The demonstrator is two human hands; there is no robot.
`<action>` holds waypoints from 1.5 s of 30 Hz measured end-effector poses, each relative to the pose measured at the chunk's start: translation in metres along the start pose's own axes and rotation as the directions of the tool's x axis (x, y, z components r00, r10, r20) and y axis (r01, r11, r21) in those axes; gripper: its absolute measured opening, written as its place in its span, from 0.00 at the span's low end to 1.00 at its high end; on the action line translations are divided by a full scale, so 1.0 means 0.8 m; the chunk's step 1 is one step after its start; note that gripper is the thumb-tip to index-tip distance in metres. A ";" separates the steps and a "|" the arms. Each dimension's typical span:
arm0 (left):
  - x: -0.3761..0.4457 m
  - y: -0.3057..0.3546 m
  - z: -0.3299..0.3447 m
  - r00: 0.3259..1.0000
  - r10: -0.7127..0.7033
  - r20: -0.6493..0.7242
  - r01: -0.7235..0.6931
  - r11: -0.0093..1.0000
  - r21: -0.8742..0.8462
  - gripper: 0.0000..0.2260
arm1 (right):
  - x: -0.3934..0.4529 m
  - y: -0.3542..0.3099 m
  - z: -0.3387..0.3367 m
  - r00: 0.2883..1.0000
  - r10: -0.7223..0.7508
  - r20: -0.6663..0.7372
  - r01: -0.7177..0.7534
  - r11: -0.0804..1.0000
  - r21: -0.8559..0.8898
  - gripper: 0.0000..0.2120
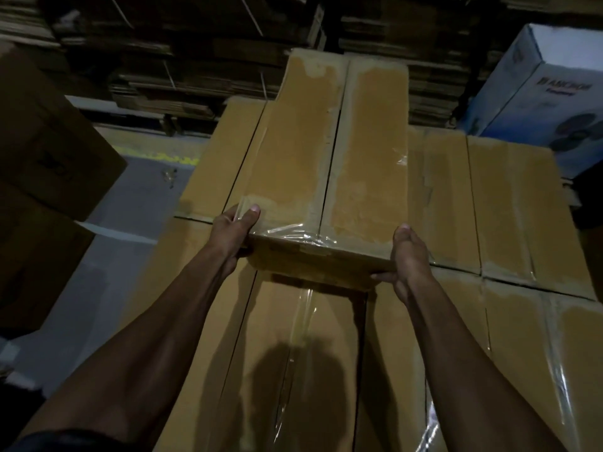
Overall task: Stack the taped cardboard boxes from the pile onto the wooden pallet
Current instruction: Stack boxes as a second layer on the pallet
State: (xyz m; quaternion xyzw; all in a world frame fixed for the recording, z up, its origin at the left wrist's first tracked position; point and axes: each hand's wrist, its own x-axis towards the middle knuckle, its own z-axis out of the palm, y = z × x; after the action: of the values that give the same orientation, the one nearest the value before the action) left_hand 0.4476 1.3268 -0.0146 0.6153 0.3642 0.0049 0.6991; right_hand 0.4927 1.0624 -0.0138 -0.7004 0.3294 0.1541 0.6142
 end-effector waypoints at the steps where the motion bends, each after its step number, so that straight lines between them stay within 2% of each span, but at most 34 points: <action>1: 0.014 0.006 0.006 1.000 0.017 0.003 -0.017 1.000 0.006 0.11 | 0.010 -0.010 0.005 1.000 -0.008 -0.002 0.008 1.000 0.019 0.23; 6: 0.068 0.036 0.034 0.997 0.076 0.017 -0.076 0.997 0.020 0.12 | 0.056 -0.049 0.027 1.000 -0.001 0.001 0.001 0.995 0.095 0.22; 10: 0.105 0.060 0.053 0.994 0.108 0.002 -0.108 0.993 -0.040 0.14 | 0.092 -0.070 0.045 0.998 -0.057 0.016 0.055 0.992 0.110 0.22; 16: 0.148 0.044 0.066 0.999 0.050 0.011 -0.049 0.997 -0.052 0.20 | 0.136 -0.067 0.069 0.998 -0.065 0.016 0.062 0.990 0.125 0.22; 26: 0.145 0.026 0.068 0.999 0.048 0.023 -0.046 0.997 -0.057 0.14 | 0.141 -0.058 0.068 0.997 -0.072 0.001 0.072 0.991 0.117 0.21; 33: 0.129 0.017 0.071 0.999 0.045 0.026 -0.043 0.996 -0.080 0.14 | 0.136 -0.047 0.052 0.996 -0.091 0.008 0.090 0.990 0.105 0.20; 40: 0.129 0.015 0.066 1.000 0.012 0.024 -0.011 0.999 -0.052 0.19 | 0.126 -0.046 0.055 0.995 -0.095 0.001 0.095 0.990 0.107 0.21; 45: 0.126 0.013 0.064 0.999 0.025 0.032 -0.023 0.997 -0.073 0.17 | 0.127 -0.041 0.057 0.996 -0.087 0.014 0.085 0.991 0.100 0.21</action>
State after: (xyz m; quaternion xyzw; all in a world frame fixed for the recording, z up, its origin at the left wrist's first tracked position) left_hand 0.5526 1.3312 -0.0573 0.5938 0.3449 0.0163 0.7268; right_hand 0.5973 1.0800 -0.0607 -0.6809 0.3004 0.1173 0.6575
